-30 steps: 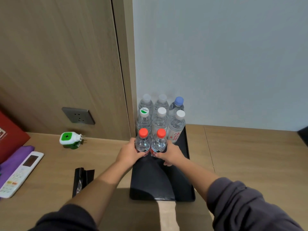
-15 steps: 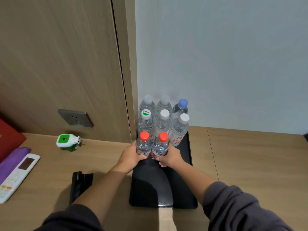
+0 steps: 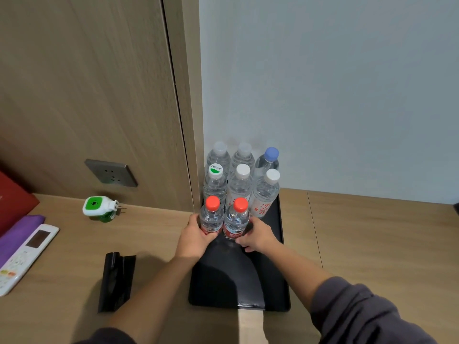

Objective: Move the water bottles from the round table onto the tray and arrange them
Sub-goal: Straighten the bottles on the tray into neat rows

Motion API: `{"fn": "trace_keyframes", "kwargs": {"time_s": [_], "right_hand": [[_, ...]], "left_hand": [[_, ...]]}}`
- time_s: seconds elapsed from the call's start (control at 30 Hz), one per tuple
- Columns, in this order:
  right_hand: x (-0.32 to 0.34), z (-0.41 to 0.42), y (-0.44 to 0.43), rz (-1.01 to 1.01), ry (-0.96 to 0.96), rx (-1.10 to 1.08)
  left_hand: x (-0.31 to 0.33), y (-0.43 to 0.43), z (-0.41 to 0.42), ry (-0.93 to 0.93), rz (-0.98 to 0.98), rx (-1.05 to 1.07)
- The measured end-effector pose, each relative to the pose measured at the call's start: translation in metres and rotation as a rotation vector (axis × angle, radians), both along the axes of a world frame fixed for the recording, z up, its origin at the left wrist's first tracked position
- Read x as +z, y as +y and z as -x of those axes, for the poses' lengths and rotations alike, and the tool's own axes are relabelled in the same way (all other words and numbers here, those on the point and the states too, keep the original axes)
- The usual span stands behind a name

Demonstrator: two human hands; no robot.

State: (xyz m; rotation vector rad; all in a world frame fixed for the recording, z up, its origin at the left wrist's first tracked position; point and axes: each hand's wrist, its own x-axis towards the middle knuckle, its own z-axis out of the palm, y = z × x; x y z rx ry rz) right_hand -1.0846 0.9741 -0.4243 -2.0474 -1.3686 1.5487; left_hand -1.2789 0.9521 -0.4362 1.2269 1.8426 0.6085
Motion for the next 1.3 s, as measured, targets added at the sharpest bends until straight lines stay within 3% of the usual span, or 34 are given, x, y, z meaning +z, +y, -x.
{"fn": "trace_keyframes", "kwargs": {"time_s": [0.23, 0.4, 0.63, 1.3], "right_hand": [[-0.008, -0.059, 0.016, -0.082, -0.150, -0.035], [-0.003, -0.065, 0.039, -0.244, -0.030, 0.029], [-0.015, -0.067, 0.061, -0.352, 0.100, 0.137], [-0.028, -0.064, 0.075, -0.376, -0.091, 0.326]], "left_hand": [[0.001, -0.022, -0.039, -0.089, 0.063, 0.259], [0.007, -0.028, -0.070, -0.202, 0.037, 0.390], [0.011, -0.027, -0.100, -0.161, 0.135, 0.554], [0.011, -0.018, -0.106, 0.017, 0.240, 0.539]]}}
